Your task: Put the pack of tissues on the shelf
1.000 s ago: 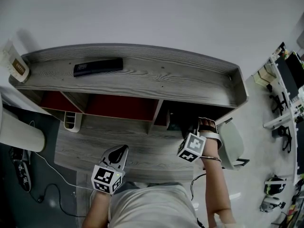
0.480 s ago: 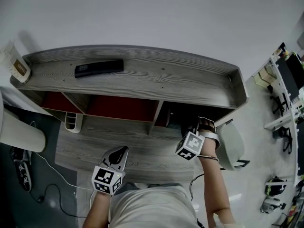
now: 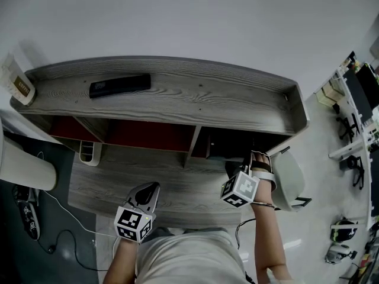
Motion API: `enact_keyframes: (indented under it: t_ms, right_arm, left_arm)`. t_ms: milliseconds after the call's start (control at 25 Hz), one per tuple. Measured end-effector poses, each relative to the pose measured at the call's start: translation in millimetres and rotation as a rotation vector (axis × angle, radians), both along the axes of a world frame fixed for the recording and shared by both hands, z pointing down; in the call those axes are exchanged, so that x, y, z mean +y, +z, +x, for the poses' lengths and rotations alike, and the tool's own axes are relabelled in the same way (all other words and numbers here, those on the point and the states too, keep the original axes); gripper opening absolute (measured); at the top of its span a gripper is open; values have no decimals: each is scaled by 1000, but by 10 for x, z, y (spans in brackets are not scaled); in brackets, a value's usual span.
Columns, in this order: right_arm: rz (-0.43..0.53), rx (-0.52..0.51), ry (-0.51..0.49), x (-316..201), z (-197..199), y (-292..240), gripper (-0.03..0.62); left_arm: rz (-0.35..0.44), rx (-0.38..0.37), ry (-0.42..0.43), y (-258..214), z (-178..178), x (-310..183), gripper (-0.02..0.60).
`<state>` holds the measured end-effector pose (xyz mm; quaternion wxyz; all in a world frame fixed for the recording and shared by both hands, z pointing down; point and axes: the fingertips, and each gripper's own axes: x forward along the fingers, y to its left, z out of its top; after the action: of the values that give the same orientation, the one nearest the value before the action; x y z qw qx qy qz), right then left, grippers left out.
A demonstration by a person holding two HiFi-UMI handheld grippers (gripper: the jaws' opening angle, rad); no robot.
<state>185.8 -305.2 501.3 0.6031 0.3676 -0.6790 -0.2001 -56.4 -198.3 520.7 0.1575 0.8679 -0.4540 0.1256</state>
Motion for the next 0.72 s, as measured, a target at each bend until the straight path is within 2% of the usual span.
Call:
enact_keyframes:
  t_ms: [120,160,240,480,720]
  right_arm:
    - [32,-25,13,15,-17,-11,404]
    - [45,-26,18,4,-17,8,330]
    - [77,-19,27,-48,-23,16,245]
    - [123,-13,28,-296,-50,51,238]
    - [80,9,27,-473,-9,105,242]
  left_arm:
    - [-2,-1,5,2,23,-14,15]
    - [-3,-2,5,6,23,-18,15]
    - [-5,-3,2,15,18,-21,15]
    - [-14,-10,-29,22,-45,-12,15]
    - [-22,-20,-64,16,-115,30,15]
